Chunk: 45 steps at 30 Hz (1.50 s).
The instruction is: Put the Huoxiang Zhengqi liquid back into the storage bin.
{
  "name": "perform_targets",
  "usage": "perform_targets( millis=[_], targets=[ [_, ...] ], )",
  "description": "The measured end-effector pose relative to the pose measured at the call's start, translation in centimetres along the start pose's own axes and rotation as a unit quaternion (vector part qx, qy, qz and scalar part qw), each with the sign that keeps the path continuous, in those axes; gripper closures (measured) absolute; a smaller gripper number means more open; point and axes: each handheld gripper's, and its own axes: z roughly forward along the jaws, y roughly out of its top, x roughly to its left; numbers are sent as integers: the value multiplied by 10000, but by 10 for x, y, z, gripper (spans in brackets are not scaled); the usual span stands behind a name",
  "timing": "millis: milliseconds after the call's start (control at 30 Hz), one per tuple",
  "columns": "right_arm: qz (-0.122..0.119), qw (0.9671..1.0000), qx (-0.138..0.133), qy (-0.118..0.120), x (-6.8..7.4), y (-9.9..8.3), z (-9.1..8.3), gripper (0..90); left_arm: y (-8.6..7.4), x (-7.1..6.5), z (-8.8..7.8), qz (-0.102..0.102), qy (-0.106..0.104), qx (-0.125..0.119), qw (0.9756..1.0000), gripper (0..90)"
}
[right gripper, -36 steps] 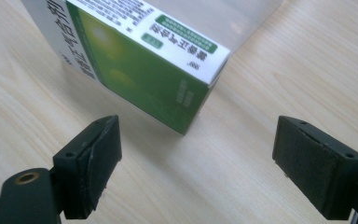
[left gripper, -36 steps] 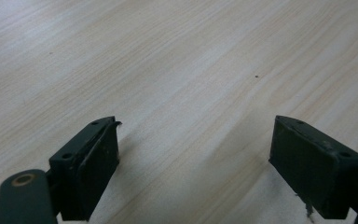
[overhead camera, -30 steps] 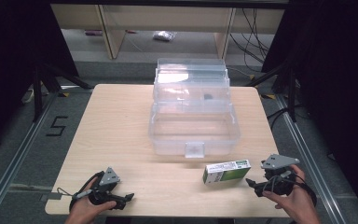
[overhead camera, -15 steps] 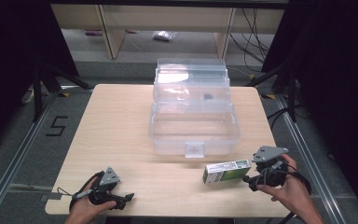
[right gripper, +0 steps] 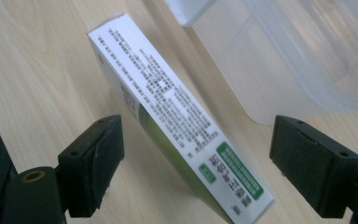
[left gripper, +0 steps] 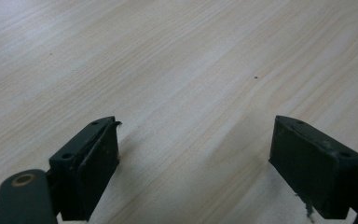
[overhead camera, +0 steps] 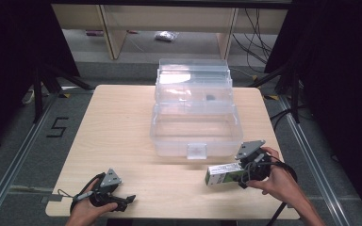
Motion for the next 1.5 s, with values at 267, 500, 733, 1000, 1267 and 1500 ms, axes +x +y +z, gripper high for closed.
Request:
perform_targets(
  millis=[267,500,733,1000,1267,1500],
  targets=[
    [-171,9992,272,225,-2,10,16,200,0,0,-1,-5,-29,-32,10000,151],
    [-249,9977,535,339,-4,15,26,201,0,0,0,-9,-29,-38,10000,150],
    [-387,9959,687,449,-8,18,36,207,0,0,0,-15,-29,-41,10000,150],
    [-627,9898,1023,769,-8,20,47,271,0,0,0,-24,-27,-32,10000,151],
    [-669,9880,1150,788,-9,19,53,330,-1,0,0,-6,-35,-32,10000,150],
    [-841,9838,1284,931,-10,21,58,417,-1,0,0,-11,-37,-28,10000,150]
  ],
)
